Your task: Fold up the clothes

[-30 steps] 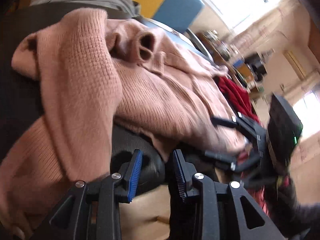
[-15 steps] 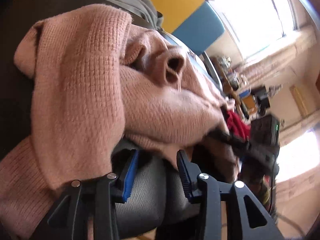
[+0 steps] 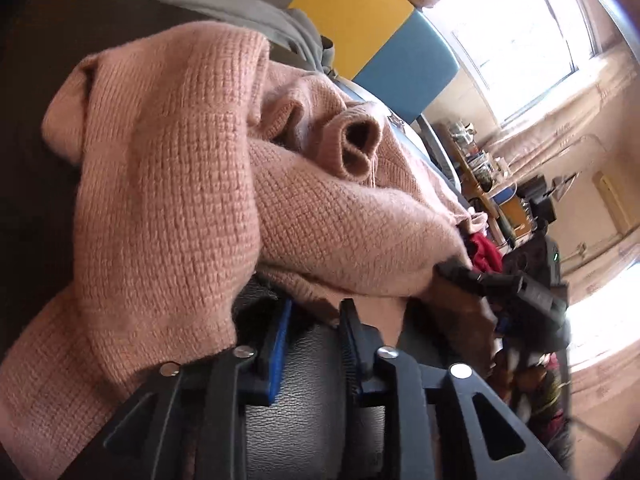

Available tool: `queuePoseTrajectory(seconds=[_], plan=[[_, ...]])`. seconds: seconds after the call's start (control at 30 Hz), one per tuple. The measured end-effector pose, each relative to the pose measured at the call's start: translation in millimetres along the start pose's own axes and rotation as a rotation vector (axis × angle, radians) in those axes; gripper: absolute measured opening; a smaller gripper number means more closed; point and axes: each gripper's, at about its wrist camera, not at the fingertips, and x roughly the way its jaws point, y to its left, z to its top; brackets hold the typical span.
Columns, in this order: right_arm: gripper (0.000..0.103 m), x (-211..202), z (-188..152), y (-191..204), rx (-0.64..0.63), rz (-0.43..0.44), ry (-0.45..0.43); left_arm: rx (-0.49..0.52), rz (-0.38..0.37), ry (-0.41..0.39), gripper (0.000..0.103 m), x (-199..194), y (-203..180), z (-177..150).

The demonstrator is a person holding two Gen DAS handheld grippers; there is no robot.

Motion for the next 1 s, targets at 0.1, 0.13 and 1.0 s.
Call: queuePoseTrajectory(seconds=[0.1,0.13,1.0], plan=[[0.04,-4,-6,1,0.003,0.0,-0.006,-0.044,0.032,0.012,0.03,6,-4,6],[0.041,-2,-4,1,-0.004,-0.001,-0.005,-0.059,0.043,0.016,0.03,8,-5,8],[0.089,-31,-31,16,-0.164,-0.278,-0.08,0.096,0.092,0.019,0.003,-127,76,-5]])
